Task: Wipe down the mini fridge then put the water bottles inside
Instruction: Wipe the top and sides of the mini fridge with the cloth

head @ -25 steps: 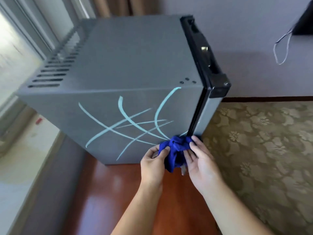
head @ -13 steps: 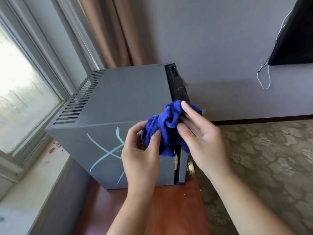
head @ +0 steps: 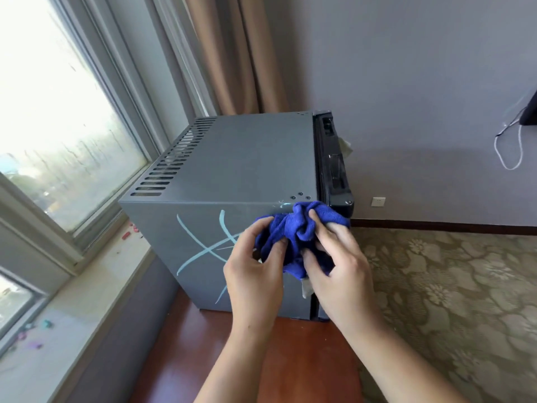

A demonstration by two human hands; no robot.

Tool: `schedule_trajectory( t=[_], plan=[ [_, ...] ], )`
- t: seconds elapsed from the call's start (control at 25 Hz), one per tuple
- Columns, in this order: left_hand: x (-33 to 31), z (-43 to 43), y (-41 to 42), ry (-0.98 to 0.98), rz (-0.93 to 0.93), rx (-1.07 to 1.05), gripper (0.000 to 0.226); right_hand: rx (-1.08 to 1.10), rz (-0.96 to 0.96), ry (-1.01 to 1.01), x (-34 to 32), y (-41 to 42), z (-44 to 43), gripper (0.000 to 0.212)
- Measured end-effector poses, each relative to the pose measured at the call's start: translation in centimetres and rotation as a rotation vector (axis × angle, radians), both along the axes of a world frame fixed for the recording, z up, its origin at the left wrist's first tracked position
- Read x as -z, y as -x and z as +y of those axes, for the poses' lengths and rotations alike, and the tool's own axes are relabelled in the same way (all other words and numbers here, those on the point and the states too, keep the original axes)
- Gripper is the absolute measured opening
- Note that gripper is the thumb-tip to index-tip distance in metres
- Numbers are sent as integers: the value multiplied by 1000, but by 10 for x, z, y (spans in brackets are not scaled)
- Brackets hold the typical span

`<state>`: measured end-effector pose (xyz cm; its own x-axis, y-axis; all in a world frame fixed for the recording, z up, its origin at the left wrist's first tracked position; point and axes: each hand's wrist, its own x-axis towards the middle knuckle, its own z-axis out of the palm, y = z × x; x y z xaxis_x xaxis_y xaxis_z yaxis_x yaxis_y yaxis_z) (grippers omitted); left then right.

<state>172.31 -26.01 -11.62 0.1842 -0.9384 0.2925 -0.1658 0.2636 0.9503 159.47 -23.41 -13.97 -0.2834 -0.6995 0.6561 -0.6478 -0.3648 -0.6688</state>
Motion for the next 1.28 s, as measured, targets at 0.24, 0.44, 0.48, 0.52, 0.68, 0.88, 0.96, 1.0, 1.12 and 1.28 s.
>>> schedule_trajectory(
  t=[0.24, 0.44, 0.48, 0.52, 0.68, 0.88, 0.96, 1.0, 1.12, 1.28],
  plan=[
    [-26, -14, -18, 48, 72, 46, 28, -39, -9, -17, -30, -18, -16, 64],
    [-7, -32, -54, -48, 134, 28, 23, -128, -8, -175, -34, -44, -25, 69],
    [-2, -36, -63, -64, 139, 24, 22, -151, -13, -198, -35, -51, -28, 70],
    [2, -40, -72, -78, 138, 25, 21, -167, -17, -215, -36, -58, -32, 71],
    [18, -54, -100, -128, 151, 26, 22, -157, 40, -217, -39, -87, -51, 73],
    [35, -64, -124, -159, 201, -4, 25, -211, 102, -215, -34, -117, -67, 74],
    [39, -65, -125, -161, 211, 3, 26, -212, 131, -198, -31, -118, -69, 73],
    [40, -65, -123, -162, 220, 6, 25, -216, 133, -191, -30, -115, -67, 73],
    [34, -59, -109, -139, 248, 8, 23, -227, 56, -160, -28, -97, -56, 69],
    [23, -46, -68, -68, 190, 61, 25, -184, -181, -130, -23, -40, -26, 53]
  ],
)
